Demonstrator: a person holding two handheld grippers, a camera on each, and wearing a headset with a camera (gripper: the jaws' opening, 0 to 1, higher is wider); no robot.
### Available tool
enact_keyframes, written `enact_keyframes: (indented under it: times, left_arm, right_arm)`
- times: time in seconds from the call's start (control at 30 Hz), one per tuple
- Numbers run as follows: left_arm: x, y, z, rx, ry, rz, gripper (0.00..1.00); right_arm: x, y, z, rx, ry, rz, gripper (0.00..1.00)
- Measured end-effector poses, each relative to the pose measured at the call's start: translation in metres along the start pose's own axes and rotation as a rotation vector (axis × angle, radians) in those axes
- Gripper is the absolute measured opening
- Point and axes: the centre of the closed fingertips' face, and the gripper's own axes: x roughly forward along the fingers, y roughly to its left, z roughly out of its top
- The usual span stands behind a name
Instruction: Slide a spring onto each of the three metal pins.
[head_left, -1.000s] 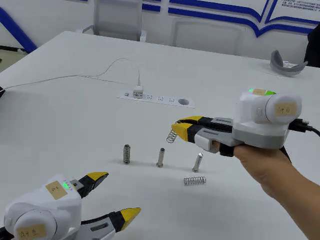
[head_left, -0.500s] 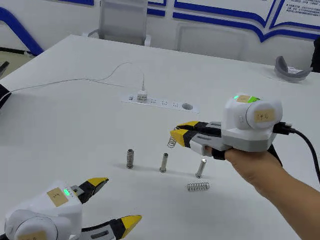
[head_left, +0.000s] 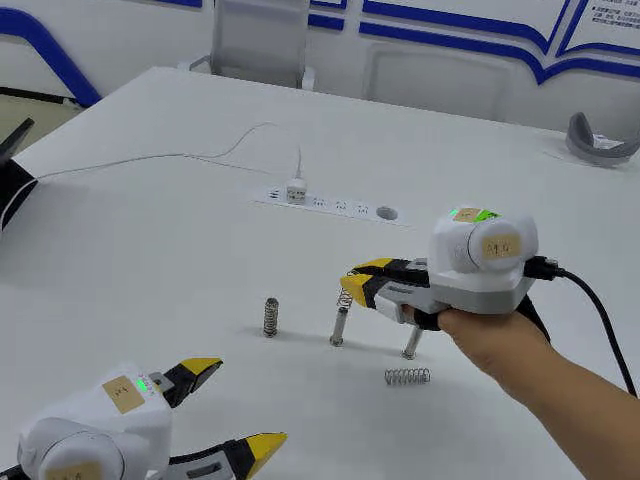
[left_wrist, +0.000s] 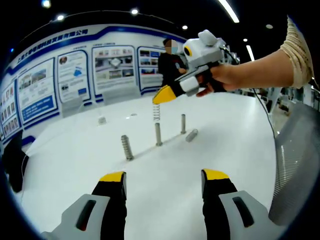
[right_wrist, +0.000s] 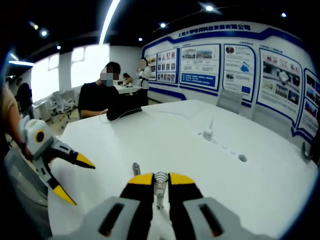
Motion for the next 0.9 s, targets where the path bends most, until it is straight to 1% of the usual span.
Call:
enact_keyframes:
  times: [0.17, 0.43, 0.63, 0.9]
  left_arm:
    - [-0.001, 0.000, -0.001, 0.002, 0.005, 0.000, 0.61]
    - [-0.003, 0.002, -0.004, 0.002, 0.011, 0.003, 0.60]
    - [-0.003, 0.002, -0.005, 0.003, 0.012, 0.004, 0.60]
    - [-0.003, 0.003, -0.005, 0.004, 0.016, 0.006, 0.60]
  right_arm:
    - [0.003, 0.000, -0.007, -0.010, 0.017, -0.006, 0.12]
    - [0.008, 0.002, -0.016, -0.017, 0.023, -0.015, 0.12]
    - [0.015, 0.002, -0.029, -0.027, 0.051, -0.019, 0.12]
    - [0.024, 0.003, -0.045, -0.023, 0.083, -0.022, 0.12]
